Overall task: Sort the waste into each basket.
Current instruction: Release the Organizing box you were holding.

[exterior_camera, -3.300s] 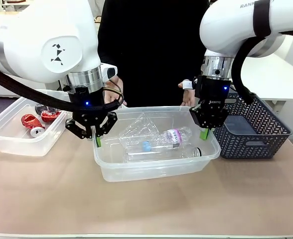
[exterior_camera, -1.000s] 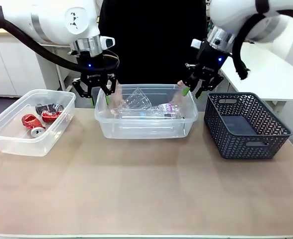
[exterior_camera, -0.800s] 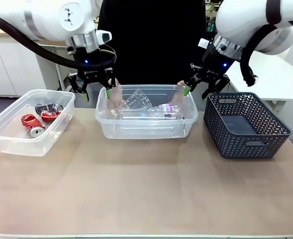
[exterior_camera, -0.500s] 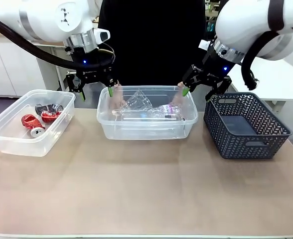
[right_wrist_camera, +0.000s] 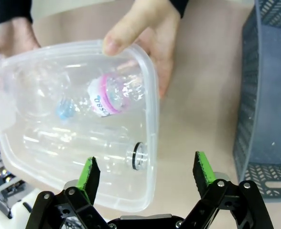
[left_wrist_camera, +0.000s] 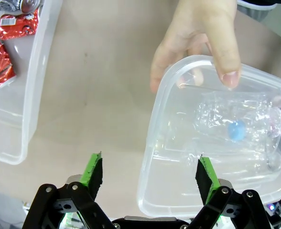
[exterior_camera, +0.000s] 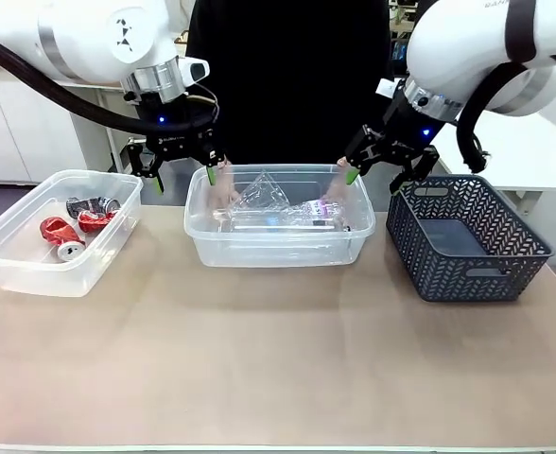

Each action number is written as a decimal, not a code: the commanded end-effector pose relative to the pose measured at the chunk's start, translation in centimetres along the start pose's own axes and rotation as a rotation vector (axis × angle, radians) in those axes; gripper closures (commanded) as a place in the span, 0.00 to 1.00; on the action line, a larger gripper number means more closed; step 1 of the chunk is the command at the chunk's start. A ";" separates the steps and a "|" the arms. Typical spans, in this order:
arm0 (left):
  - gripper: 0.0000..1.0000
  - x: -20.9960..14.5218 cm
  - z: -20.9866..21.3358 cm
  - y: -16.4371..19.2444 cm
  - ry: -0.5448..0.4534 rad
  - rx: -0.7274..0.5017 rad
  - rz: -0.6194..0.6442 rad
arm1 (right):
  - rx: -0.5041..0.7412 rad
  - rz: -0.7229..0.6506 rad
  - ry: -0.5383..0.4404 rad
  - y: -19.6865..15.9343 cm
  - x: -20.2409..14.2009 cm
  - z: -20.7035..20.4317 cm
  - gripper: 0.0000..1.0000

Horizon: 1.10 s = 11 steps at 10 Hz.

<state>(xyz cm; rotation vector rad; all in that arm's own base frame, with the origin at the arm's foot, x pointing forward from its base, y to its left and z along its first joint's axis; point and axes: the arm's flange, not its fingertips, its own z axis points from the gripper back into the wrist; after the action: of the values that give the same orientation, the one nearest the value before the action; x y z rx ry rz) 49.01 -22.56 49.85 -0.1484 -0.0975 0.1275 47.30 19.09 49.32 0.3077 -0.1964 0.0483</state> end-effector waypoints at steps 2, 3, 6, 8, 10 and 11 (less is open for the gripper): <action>0.00 0.0 0.2 0.1 -0.009 0.010 -0.002 | 0.009 0.009 -0.005 0.0 0.0 0.2 0.00; 0.00 0.0 0.2 0.1 -0.009 0.010 -0.002 | 0.009 0.009 -0.005 0.0 0.0 0.2 0.00; 0.00 -1.4 2.1 0.5 0.018 -0.091 -0.099 | 0.132 0.006 0.026 -1.8 -3.3 3.1 0.00; 0.00 -5.3 7.4 4.3 0.061 -0.331 -0.270 | 0.381 -0.123 0.084 -2.9 -9.3 9.7 0.00; 0.00 -9.4 10.4 10.0 0.034 -0.570 -0.192 | 0.662 -0.227 -0.073 -7.2 -16.3 15.3 0.00; 0.00 -11.1 10.7 12.8 -0.027 -0.628 -0.094 | 0.717 -0.342 -0.310 -11.0 -18.8 16.7 0.00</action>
<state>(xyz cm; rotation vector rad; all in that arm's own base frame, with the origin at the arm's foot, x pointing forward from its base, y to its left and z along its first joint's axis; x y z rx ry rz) 37.65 -13.17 59.75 -0.7177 -0.1654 -0.0888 29.65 7.08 59.51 0.9838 -0.1947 -0.1001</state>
